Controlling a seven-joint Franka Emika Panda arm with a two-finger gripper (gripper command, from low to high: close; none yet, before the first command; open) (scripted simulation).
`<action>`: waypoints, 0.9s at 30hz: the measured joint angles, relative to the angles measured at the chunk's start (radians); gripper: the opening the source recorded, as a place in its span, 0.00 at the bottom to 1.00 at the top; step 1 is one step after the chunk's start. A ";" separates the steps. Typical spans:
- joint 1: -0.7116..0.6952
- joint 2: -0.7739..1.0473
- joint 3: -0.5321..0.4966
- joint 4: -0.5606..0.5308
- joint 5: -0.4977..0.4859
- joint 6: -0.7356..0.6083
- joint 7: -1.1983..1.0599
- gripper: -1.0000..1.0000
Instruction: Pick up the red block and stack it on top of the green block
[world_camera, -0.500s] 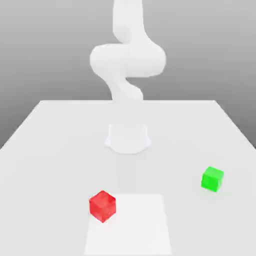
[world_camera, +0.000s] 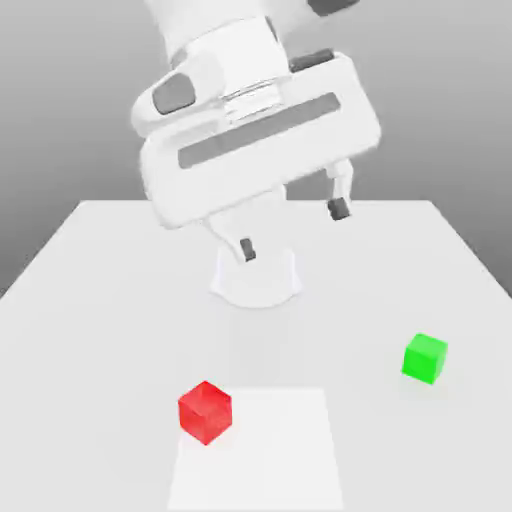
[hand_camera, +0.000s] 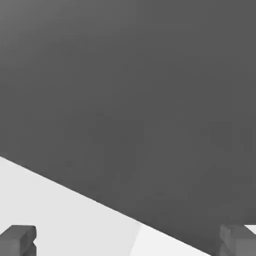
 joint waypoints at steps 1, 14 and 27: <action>0.011 0.030 -0.010 -0.011 0.019 0.007 -0.039 0.50; 0.014 0.293 -0.039 -0.173 0.028 0.192 -0.380 0.50; -0.068 0.325 -0.071 -0.291 -0.367 0.437 -0.323 0.50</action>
